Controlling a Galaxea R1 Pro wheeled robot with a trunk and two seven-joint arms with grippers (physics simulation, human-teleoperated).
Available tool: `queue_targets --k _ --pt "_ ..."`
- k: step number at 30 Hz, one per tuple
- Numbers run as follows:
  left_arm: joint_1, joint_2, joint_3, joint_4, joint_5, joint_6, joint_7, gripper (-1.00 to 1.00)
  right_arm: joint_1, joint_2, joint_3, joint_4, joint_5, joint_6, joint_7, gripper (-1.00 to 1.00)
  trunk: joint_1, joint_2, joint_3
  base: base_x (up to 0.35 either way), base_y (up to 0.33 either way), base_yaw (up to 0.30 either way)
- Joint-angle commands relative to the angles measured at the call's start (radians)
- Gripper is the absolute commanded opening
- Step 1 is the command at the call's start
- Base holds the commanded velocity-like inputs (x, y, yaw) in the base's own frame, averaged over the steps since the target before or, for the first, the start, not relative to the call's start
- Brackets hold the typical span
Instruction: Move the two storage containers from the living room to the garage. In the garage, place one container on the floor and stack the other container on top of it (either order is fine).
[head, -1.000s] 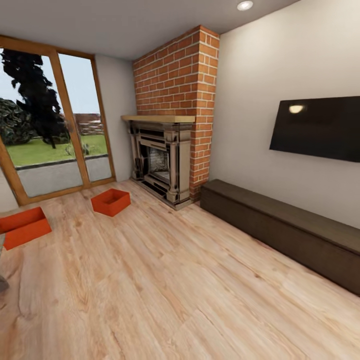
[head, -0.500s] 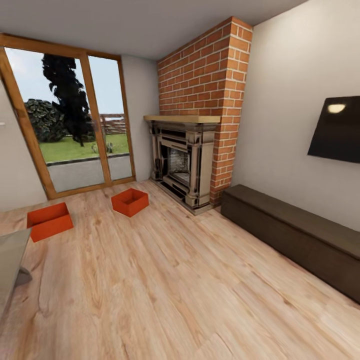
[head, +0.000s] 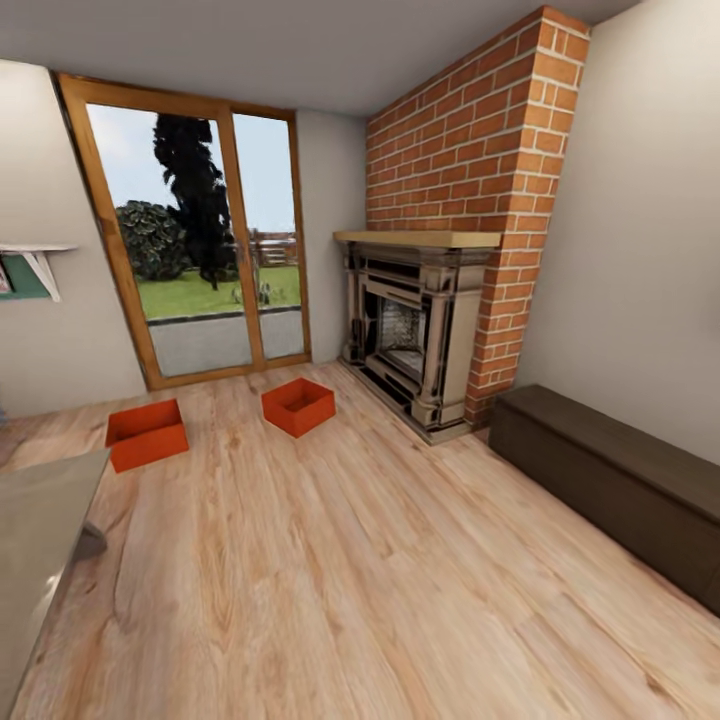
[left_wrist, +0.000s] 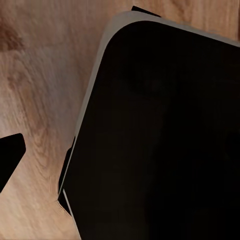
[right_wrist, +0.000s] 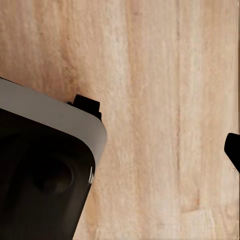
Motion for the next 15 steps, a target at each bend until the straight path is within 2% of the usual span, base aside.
queue_targets --k 1,15 --pt "0.0 0.0 0.003 -0.001 0.002 -0.001 0.002 1.0 -0.001 0.0 0.007 0.003 -0.004 -0.006 -0.002 1.0 0.001 0.0 -0.001 0.323 0.0 0.269" --pt "0.0 -0.001 0.003 -0.001 0.002 0.0 0.002 1.0 -0.001 0.0 0.007 0.003 -0.004 -0.006 -0.002 1.0 0.001 0.0 -0.001 0.323 0.0 0.259"
